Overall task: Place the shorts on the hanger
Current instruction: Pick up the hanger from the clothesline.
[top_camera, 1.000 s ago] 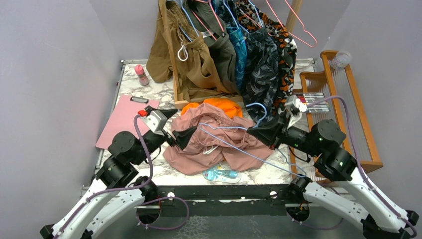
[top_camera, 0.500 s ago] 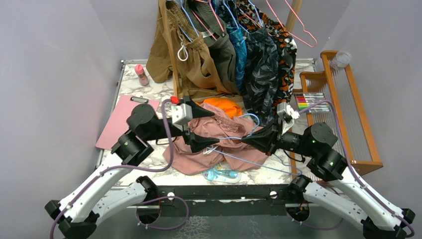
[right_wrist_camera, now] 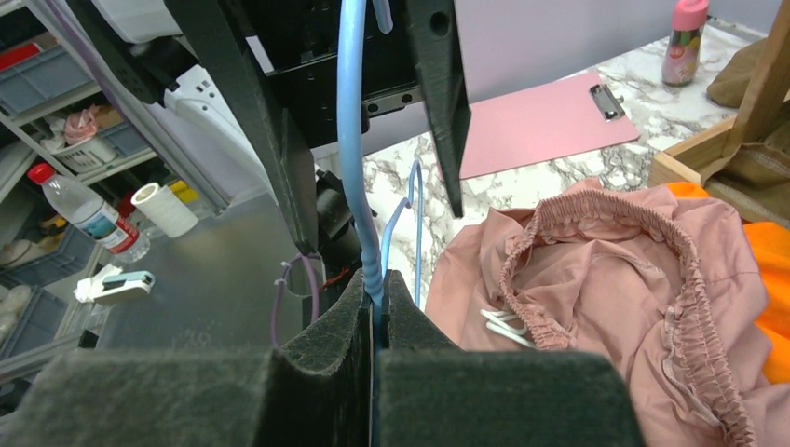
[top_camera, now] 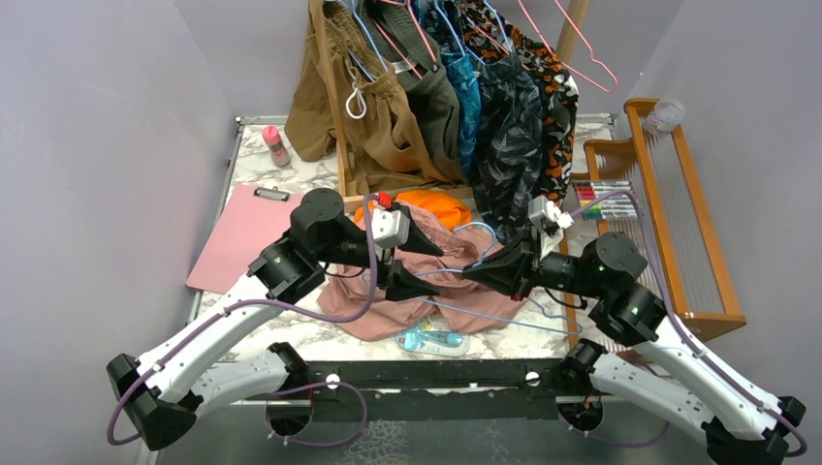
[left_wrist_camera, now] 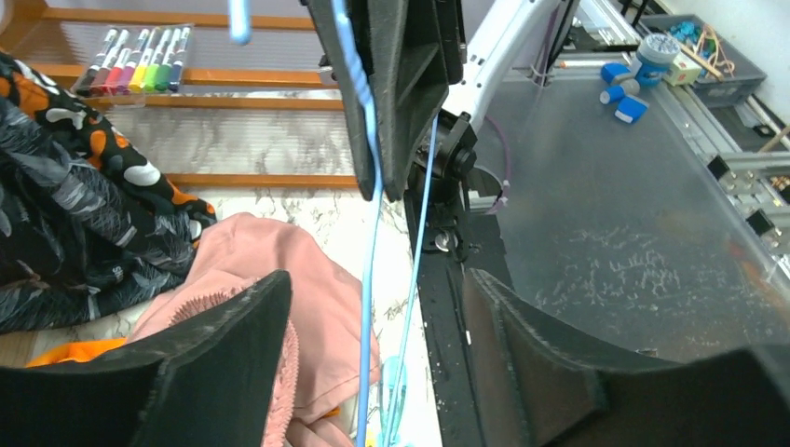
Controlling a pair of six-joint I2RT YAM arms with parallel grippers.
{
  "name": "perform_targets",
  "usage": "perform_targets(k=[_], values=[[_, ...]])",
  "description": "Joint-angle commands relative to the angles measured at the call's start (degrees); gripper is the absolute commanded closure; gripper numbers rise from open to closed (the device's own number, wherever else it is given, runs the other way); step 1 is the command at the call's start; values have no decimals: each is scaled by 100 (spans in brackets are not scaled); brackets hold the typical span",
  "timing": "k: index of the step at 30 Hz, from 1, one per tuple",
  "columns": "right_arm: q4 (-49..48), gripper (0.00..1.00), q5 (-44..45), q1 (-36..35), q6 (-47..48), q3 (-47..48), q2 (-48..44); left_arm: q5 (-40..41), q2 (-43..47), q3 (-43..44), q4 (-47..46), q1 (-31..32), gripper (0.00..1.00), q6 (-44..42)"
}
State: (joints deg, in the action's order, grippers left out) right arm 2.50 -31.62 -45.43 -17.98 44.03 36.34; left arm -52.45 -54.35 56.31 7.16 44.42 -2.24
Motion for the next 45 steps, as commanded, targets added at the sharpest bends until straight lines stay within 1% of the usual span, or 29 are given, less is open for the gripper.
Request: perform_targets(k=[1, 5, 6, 12, 13, 16, 17, 19, 21, 23, 24, 26, 32, 35, 36, 38, 40, 44, 45], values=[[-221, 99, -171, -39, -23, 195, 10, -53, -219, 201, 243, 210, 36, -288], [-136, 99, -177, -45, -6, 225, -8, 240, -365, 234, 420, 373, 53, -503], [-116, 99, -188, -38, 4, 232, -9, 286, -388, 232, 438, 394, 58, -530], [44, 99, -129, -42, 24, 313, 64, 548, -528, 284, 447, 418, 99, -589], [165, 96, -89, -38, 49, 381, 96, 604, -538, 297, 449, 418, 100, -593], [434, 76, -13, -41, 185, 605, 182, 635, -567, 330, 515, 429, 100, -656], [511, 70, 3, -43, 207, 667, 208, 631, -567, 335, 541, 432, 100, -673], [614, 64, 25, -43, 231, 797, 260, 618, -571, 356, 586, 441, 100, -714], [784, 62, 38, -43, 293, 934, 349, 589, -569, 358, 615, 458, 100, -745], [1011, 64, 17, -39, 388, 1104, 485, 582, -564, 363, 635, 463, 100, -773], [1074, 67, -3, -40, 420, 1156, 533, 583, -558, 364, 630, 469, 100, -788], [1103, 69, -96, -42, 422, 1178, 588, 602, -543, 359, 630, 471, 100, -810], [1251, 63, -188, -44, 488, 1194, 663, 515, -487, 345, 632, 471, 100, -860], [1336, 62, -172, -37, 549, 1187, 662, 409, -410, 345, 635, 471, 100, -877], [1341, 63, -162, -44, 553, 1182, 653, 393, -369, 339, 627, 471, 100, -883], [1314, 70, -199, -44, 540, 1171, 640, 399, -297, 300, 604, 472, 100, -892], [1247, 80, -254, -38, 510, 1146, 628, 409, -249, 271, 583, 476, 100, -882], [1185, 98, -308, -43, 472, 1127, 642, 389, -219, 233, 566, 471, 100, -827], [1164, 99, -317, -40, 467, 1123, 634, 387, -222, 231, 562, 473, 100, -811]])
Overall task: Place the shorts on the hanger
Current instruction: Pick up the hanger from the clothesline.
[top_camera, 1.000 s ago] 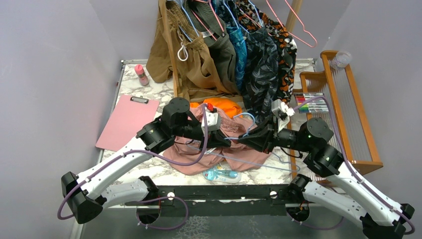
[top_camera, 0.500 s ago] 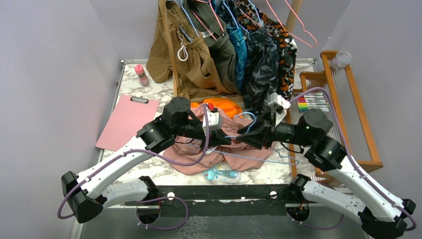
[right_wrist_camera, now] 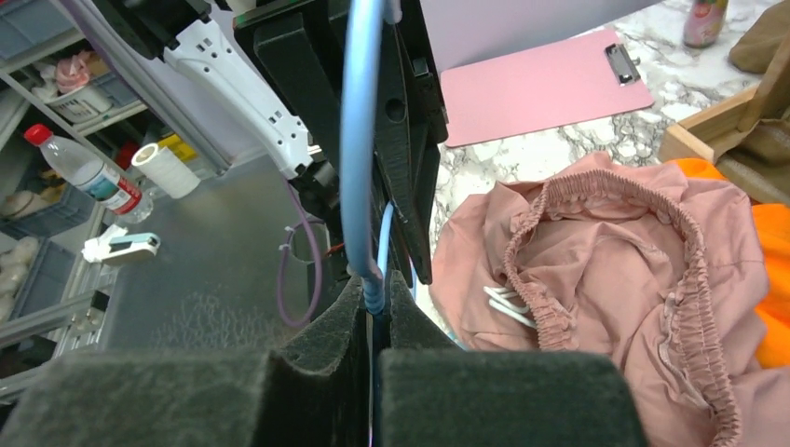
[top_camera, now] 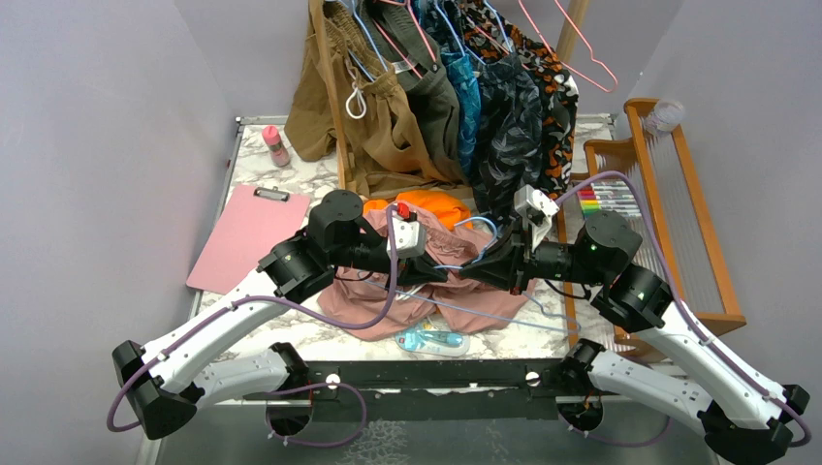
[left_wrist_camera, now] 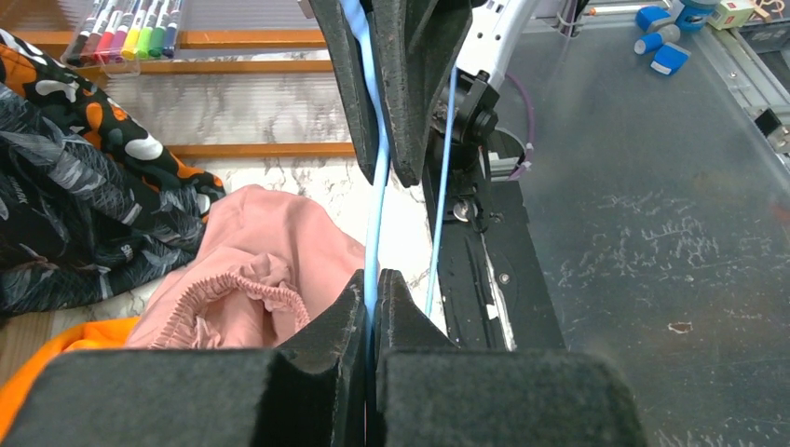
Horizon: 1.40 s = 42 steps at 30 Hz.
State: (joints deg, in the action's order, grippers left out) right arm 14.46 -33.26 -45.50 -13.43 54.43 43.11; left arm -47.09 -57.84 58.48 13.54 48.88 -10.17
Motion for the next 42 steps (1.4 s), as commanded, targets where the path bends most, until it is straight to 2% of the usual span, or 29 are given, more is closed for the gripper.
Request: perform_targets(k=[1, 3, 6, 7, 14, 18, 20, 27, 33, 34, 36, 37, 42], values=[[-73, 99, -167, -33, -14, 73, -60, -151, 128, 9, -76, 27, 100, -6], [-121, 97, -152, -38, -57, 44, -89, -143, 130, 3, -77, 25, 100, 6], [-167, 72, -112, -34, -94, 27, -125, -157, 116, 3, -79, 27, 100, 13], [-190, 67, -103, -29, -113, 17, -135, -160, 109, 4, -80, 26, 100, 22], [-201, 57, -8, -31, -151, 43, -119, -177, 48, 66, -78, 35, 100, 46], [-324, 58, -5, -30, -220, 23, -93, -183, -2, 86, -79, 42, 100, 43], [-385, 61, -40, -38, -240, -4, -69, -183, -28, 100, -76, 51, 100, 52], [-453, 99, -182, -38, -255, -64, -34, -147, -63, 116, -76, 77, 100, 34], [-286, 99, -59, -36, -167, -70, -95, -109, -18, 120, -74, 73, 100, 18], [-259, 98, -105, -38, -142, -54, -93, -114, -9, 120, -73, 73, 100, -3], [-165, 81, -171, -31, -97, -15, -73, -135, -13, 129, -72, 72, 100, -26], [-137, 77, -170, -37, -98, -4, -69, -142, -18, 137, -76, 75, 100, -41], [-102, 75, -141, -38, -90, -41, -80, -172, -74, 169, -92, 71, 100, -38]])
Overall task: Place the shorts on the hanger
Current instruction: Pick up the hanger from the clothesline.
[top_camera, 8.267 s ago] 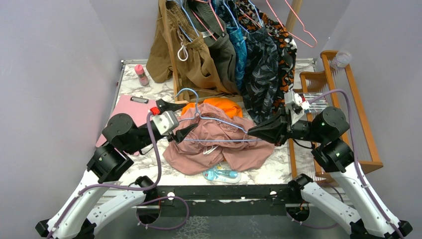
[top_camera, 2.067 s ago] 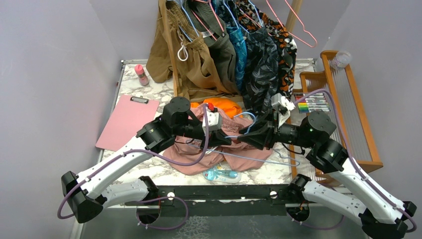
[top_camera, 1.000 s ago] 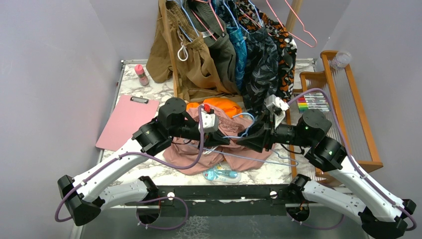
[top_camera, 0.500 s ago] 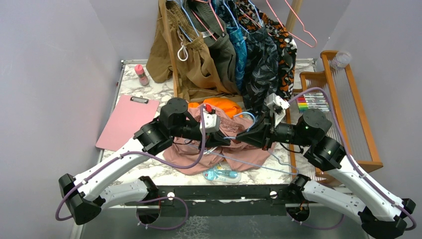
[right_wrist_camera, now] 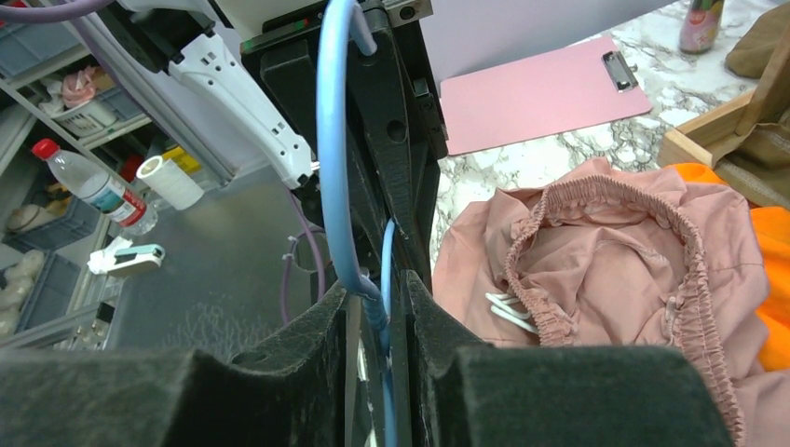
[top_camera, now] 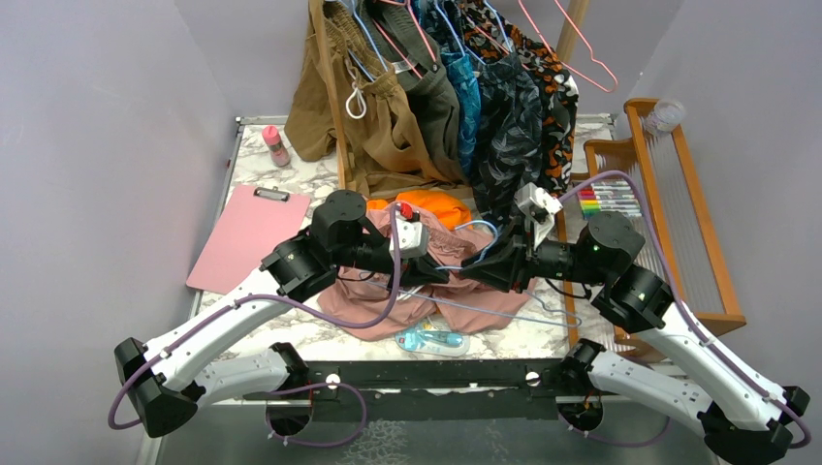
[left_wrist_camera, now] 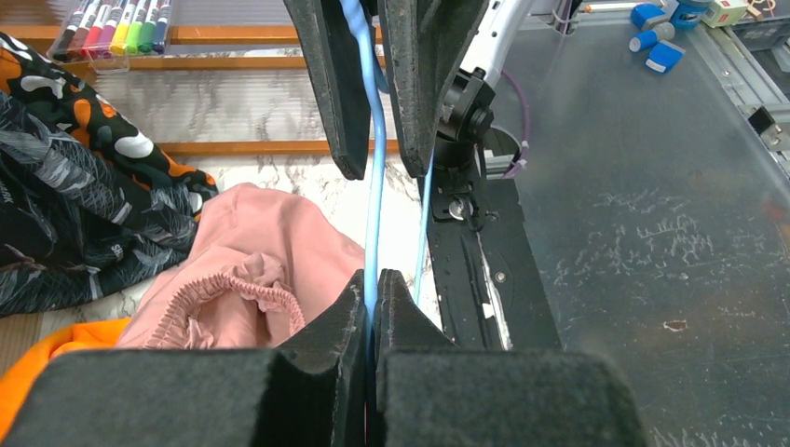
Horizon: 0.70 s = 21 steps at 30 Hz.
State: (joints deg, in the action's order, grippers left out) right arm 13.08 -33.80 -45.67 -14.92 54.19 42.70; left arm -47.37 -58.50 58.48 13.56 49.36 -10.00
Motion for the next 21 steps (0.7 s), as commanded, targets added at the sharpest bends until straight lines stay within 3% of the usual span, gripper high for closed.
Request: perform_targets(k=[1, 2, 4, 7, 8, 13, 16, 21], values=[[31, 76, -89, -12, 51, -29, -34, -151, -20, 172, -102, 24, 100, -55], [31, 80, -94, -20, 47, -31, -28, -157, -33, 174, -105, 28, 100, -51], [34, 98, -67, -19, 60, -23, -29, -162, -43, 173, -113, 21, 100, -47], [-27, 99, 52, -21, 52, -40, -119, -11, -18, 139, -116, 24, 100, -1], [-39, 99, 124, -20, 32, -40, -145, 75, -9, 116, -116, 27, 94, 20], [115, 99, 796, -16, -7, 21, -241, 885, 215, -141, -139, 24, 3, 189], [273, 99, 1528, -20, -14, 70, -374, 1929, 519, -370, -256, 29, 1, 498], [514, 99, 2583, -19, 25, 57, -724, 4422, 1430, -933, -480, 25, 1, 1171]])
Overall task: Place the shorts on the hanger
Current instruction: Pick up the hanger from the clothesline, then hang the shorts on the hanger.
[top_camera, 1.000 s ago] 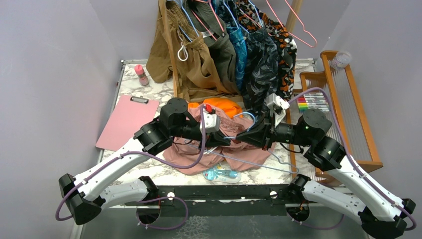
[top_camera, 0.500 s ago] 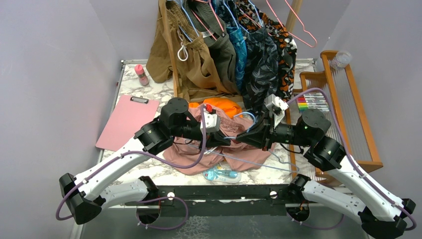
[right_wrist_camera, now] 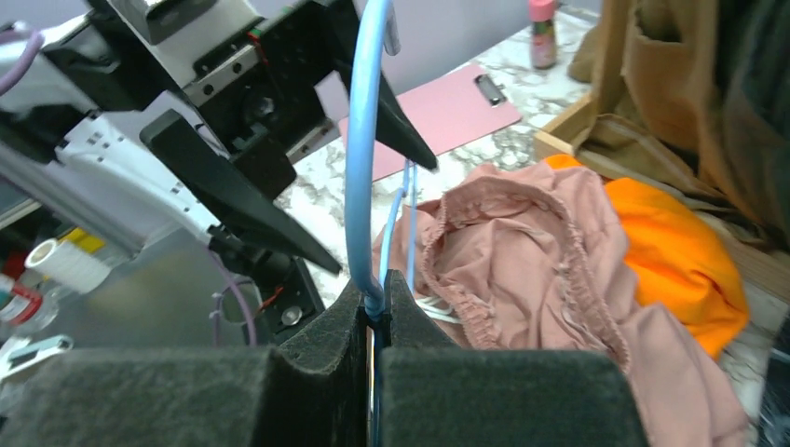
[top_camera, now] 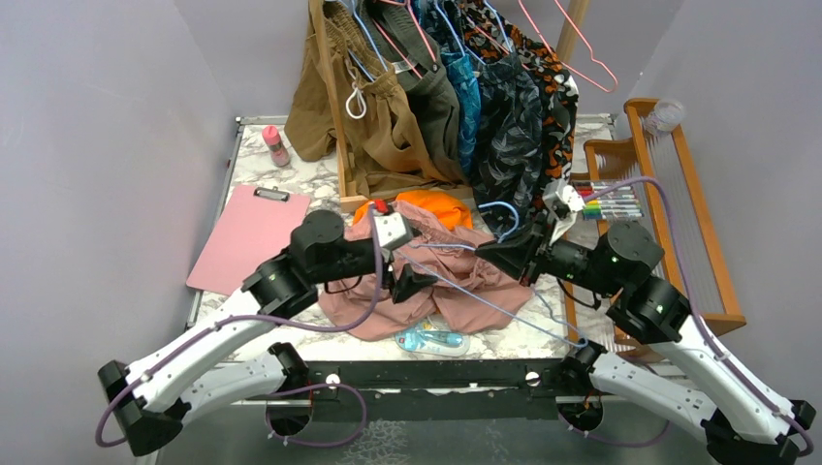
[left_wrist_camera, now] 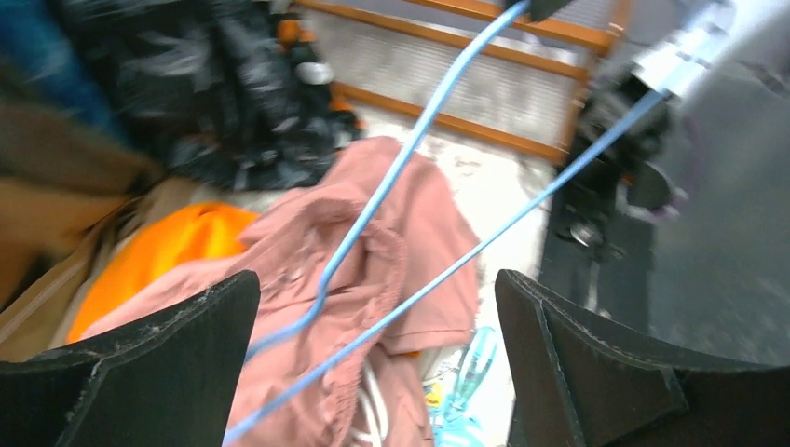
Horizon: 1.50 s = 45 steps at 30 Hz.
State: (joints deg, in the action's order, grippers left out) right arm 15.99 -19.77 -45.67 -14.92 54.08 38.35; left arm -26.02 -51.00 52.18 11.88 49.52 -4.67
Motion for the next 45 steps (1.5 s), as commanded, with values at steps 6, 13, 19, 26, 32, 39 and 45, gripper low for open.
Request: perform_targets(k=[6, 13, 19, 26, 32, 39, 45], values=[[749, 99, 1615, -21, 402, 89, -336, 4049, 741, -351, 752, -2, 1, 1737], [342, 99, 1610, -17, 266, -209, -301, 5080, 28, -360, 1923, -134, 1, 3517], [330, 99, 1123, -19, 359, -144, -157, 4419, -414, -478, 1960, -1108, 1, 3431], [360, 99, 1003, -10, 383, -256, -251, 3816, -816, -608, 1667, -1511, 21, 3255], [309, 99, 919, -14, 358, -293, -225, 3362, -1073, -582, 1322, -1681, 35, 3127], [263, 99, 875, -18, 309, -318, -189, 2907, -1307, -725, 1129, -1691, 59, 2984], [219, 99, 800, -16, 333, -166, -103, 2941, -1144, -558, 1297, -1689, 100, 2844]])
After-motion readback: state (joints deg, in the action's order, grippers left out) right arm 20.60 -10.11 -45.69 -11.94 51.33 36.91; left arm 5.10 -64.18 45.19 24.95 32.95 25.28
